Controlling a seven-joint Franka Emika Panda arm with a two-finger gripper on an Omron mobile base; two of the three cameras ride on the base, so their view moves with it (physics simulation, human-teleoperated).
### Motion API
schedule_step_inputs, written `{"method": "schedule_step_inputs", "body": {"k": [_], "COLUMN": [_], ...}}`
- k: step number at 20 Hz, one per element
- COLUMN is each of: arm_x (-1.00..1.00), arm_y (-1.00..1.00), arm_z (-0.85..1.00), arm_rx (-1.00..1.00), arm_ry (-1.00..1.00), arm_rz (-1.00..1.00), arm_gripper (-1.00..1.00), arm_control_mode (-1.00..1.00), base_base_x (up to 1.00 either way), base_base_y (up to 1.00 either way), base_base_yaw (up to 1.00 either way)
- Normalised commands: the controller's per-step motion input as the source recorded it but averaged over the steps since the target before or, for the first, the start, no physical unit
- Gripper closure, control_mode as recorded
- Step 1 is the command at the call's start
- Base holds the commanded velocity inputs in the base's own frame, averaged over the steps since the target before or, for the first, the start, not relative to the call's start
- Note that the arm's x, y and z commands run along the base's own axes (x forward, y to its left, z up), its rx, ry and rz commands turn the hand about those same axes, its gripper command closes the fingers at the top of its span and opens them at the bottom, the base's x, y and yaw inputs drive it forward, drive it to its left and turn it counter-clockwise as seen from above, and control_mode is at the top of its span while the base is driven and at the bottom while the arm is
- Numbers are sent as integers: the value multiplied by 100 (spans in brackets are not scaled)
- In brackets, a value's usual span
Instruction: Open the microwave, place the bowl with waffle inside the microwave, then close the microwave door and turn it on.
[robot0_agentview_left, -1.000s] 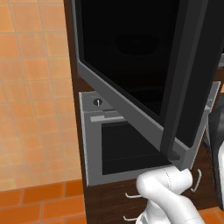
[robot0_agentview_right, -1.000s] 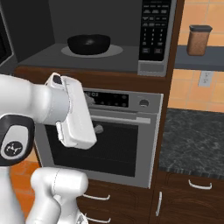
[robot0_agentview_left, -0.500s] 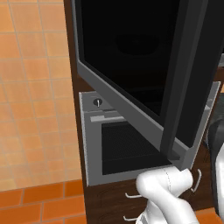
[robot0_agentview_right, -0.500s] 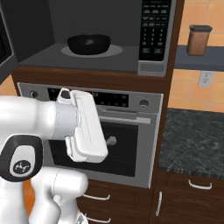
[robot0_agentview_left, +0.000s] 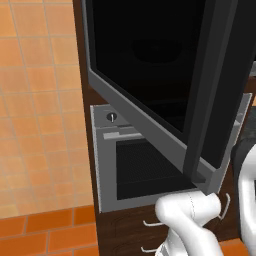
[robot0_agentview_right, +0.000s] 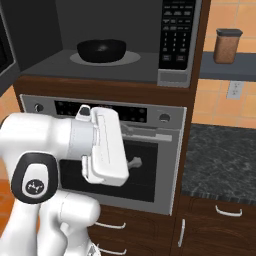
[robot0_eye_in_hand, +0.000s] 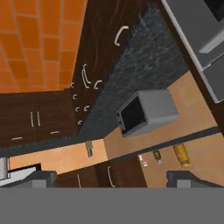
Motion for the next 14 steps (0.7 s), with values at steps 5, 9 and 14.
{"method": "schedule_step_inputs", "body": {"k": [5, 9, 14], "arm_x": [0, 0, 0], "arm_y": [-5, 0, 0], "arm_z": [-21, -24, -35], "arm_rx": [-11, -10, -13], "arm_ry": [-9, -13, -16], "arm_rz": [-8, -6, -6], "arm_gripper": [-100, -100, -100], "arm_control_mode": [-100, -100, -100], "base_base_x": [0, 0, 0], "base_base_y": [0, 0, 0], "base_base_yaw": [0, 0, 0]}}
